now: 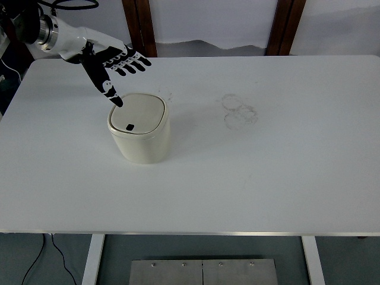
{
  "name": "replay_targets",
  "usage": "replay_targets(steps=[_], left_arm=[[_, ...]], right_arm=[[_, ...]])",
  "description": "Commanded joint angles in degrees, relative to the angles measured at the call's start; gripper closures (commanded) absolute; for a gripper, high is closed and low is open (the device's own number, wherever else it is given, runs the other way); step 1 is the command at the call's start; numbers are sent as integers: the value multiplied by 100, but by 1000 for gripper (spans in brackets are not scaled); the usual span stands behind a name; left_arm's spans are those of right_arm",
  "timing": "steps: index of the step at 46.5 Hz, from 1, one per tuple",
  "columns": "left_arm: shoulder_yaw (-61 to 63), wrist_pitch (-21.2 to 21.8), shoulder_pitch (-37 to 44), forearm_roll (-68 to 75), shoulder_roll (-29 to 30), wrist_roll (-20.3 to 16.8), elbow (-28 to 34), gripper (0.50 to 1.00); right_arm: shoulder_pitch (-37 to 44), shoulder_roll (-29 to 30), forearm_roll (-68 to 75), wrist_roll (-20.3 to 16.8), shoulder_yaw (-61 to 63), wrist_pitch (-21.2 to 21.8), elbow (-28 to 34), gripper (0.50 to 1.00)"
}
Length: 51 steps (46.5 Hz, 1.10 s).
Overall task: Open trash can
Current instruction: 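Move the left hand over the cream trash can's lid, then press the left hand's fingers down on the lid near its button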
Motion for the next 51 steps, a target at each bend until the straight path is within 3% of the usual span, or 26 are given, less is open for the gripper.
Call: replay_targets(steps=[1, 51], left_arm=[[-1, 1, -23, 90, -41, -2, -88, 500], [615, 1, -445, 90, 170, 122, -985, 500]], right_arm=[[0, 0, 0, 1, 1, 1, 0, 505], [35, 0, 0, 1, 1, 1, 0, 505]])
